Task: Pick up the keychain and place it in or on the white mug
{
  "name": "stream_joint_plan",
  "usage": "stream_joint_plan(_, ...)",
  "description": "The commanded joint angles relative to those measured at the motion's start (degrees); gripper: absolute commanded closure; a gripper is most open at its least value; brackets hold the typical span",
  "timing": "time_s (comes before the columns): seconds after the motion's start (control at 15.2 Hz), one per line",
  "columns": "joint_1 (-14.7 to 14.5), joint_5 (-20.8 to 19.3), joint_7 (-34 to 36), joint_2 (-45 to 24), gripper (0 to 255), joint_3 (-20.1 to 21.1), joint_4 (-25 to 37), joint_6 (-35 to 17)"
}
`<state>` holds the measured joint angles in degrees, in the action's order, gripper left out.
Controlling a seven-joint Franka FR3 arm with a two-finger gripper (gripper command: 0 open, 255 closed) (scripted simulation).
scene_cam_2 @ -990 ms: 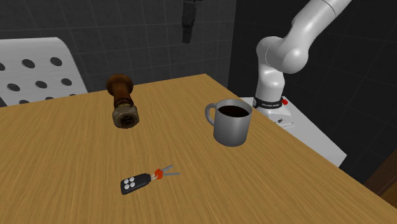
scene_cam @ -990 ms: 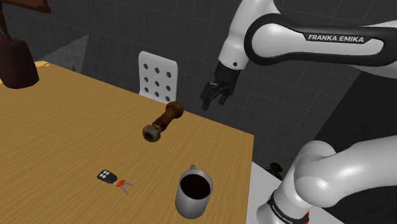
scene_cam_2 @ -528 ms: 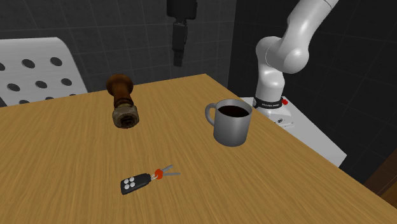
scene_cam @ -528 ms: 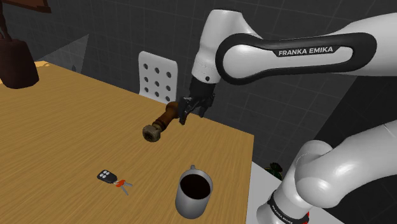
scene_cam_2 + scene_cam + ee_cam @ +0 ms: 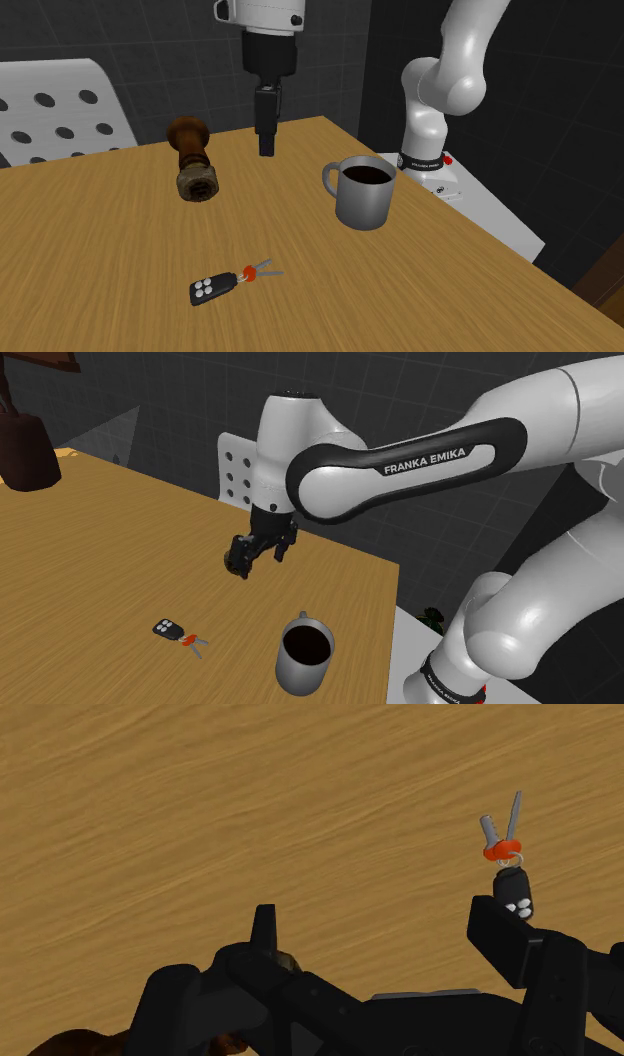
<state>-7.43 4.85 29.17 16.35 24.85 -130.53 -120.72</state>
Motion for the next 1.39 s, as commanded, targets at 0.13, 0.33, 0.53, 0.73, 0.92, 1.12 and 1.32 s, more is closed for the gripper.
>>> stream_joint_plan(0.13,-0.31,-3.88,5.48,-8.40,0,3.92,4.30,-2.77)
stream_joint_plan(0.33,-1.11,-8.01,10.18,-15.11,0,6.27,8.23,-3.99)
stream_joint_plan(0.53,-2.82,-12.82,14.97,-22.16,0,7.65,12.80,-4.46)
stream_joint_plan(0.73,-5.53,-17.61,19.35,-29.29,0,7.95,18.02,-4.18)
stream_joint_plan(0.92,-6.52,-19.28,20.65,-31.73,0,7.52,18.73,-5.28)
stream_joint_plan(1.12,-6.80,-20.38,21.37,-33.09,0,7.06,18.01,-7.11)
stream_joint_plan(1.32,-7.08,-21.39,22.02,-34.32,0,6.62,17.48,-8.64)
